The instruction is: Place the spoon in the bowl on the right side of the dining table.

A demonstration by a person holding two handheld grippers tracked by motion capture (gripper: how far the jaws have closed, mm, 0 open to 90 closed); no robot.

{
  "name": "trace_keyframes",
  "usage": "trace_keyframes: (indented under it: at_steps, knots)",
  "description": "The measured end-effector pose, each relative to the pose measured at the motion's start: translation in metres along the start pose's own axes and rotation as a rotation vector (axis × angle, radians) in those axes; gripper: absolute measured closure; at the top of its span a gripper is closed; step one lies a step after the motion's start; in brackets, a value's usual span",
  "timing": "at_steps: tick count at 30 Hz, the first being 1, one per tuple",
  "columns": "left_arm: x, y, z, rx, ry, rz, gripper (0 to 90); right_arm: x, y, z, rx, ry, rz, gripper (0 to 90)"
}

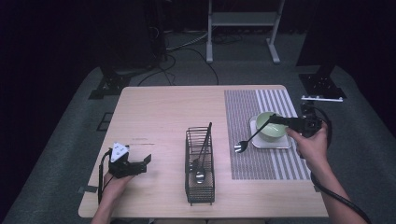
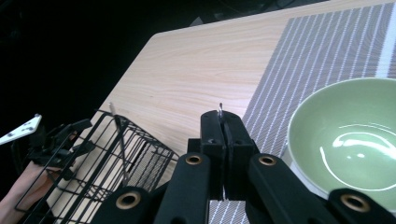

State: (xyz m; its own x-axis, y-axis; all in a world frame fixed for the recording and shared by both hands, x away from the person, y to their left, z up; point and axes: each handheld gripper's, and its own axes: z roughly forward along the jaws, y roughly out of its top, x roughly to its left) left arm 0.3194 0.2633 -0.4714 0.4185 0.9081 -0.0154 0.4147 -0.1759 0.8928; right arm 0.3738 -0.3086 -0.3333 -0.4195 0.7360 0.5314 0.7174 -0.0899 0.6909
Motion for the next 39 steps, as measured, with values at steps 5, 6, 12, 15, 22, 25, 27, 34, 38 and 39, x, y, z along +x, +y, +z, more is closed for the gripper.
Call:
trace_keyframes:
  at_steps: [5, 6, 12, 15, 22, 25, 27, 34, 38, 39]
  knots:
    - [0.000, 0.000, 0.000, 0.000, 0.000, 0.000, 0.0, -0.007, 0.001, 0.000, -0.011, -0.015, 0.016, 88.6]
    - [0.000, 0.000, 0.000, 0.000, 0.000, 0.000, 0.0, -0.007, 0.002, 0.000, -0.012, -0.016, 0.021, 88.6]
    - [0.000, 0.000, 0.000, -0.001, 0.001, 0.000, 0.0, -0.012, 0.003, 0.000, -0.023, -0.032, 0.028, 88.6]
    - [0.000, 0.000, 0.000, 0.000, 0.000, 0.000, 0.0, -0.015, 0.004, 0.000, -0.033, -0.042, 0.037, 88.6]
    - [0.000, 0.000, 0.000, 0.000, 0.000, 0.001, 0.0, -0.020, 0.008, -0.002, -0.047, -0.067, 0.049, 88.6]
    - [0.000, 0.000, 0.000, -0.001, -0.001, 0.000, 0.0, -0.022, 0.010, -0.003, -0.055, -0.076, 0.055, 88.6]
    - [0.000, 0.000, 0.000, -0.002, 0.000, 0.000, 0.0, -0.023, 0.011, -0.004, -0.059, -0.081, 0.056, 88.6]
    - [0.000, 0.000, 0.000, -0.001, 0.000, 0.001, 0.0, -0.025, 0.015, -0.006, -0.072, -0.097, 0.061, 88.6]
    - [0.000, 0.000, 0.000, -0.001, -0.001, 0.001, 0.0, -0.027, 0.016, -0.007, -0.076, -0.106, 0.061, 88.6]
    - [0.000, 0.000, 0.000, 0.000, -0.001, 0.004, 0.0, -0.027, 0.016, -0.008, -0.076, -0.109, 0.062, 88.6]
